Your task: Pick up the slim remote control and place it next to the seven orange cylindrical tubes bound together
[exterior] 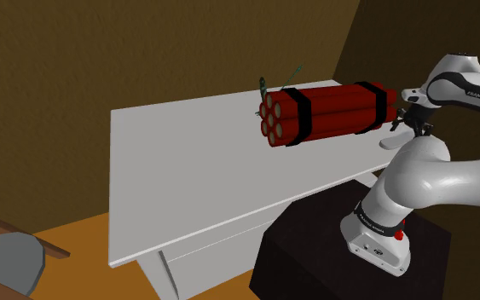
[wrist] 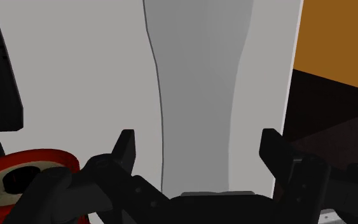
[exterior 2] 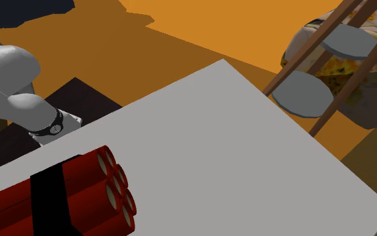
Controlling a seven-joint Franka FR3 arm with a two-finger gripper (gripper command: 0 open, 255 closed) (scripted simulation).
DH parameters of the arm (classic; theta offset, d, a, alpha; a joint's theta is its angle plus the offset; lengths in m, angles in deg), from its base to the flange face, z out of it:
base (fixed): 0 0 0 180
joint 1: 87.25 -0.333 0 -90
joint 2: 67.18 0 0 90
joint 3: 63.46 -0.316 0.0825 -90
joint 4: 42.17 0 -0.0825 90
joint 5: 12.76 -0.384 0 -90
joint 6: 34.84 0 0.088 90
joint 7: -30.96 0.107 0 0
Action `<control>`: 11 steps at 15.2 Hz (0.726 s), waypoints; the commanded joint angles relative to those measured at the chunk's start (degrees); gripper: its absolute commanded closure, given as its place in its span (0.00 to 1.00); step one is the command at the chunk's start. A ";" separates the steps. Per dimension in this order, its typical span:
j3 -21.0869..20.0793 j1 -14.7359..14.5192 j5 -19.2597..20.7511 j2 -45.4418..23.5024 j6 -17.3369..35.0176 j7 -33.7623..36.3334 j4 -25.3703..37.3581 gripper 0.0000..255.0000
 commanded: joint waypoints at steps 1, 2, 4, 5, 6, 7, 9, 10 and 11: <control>-2.80 0.34 -2.32 -0.06 -1.94 -0.51 1.05 0.00; -4.56 0.46 -3.78 -0.14 -3.25 -0.84 1.90 0.00; -5.90 0.50 -4.89 -0.21 -4.29 -1.08 2.63 0.00; -5.90 0.50 -4.89 -0.21 -4.29 -1.08 2.63 0.00; -5.91 0.50 -4.89 -0.21 -4.29 -1.09 2.63 0.00; -5.90 0.50 -4.89 -0.21 -4.29 -1.08 2.63 0.00; -5.90 0.50 -4.89 -0.21 -4.29 -1.08 2.63 0.00; -5.90 0.50 -4.89 -0.21 -4.29 -1.08 2.63 0.00; -5.90 0.50 -4.89 -0.21 -4.29 -1.08 2.63 0.00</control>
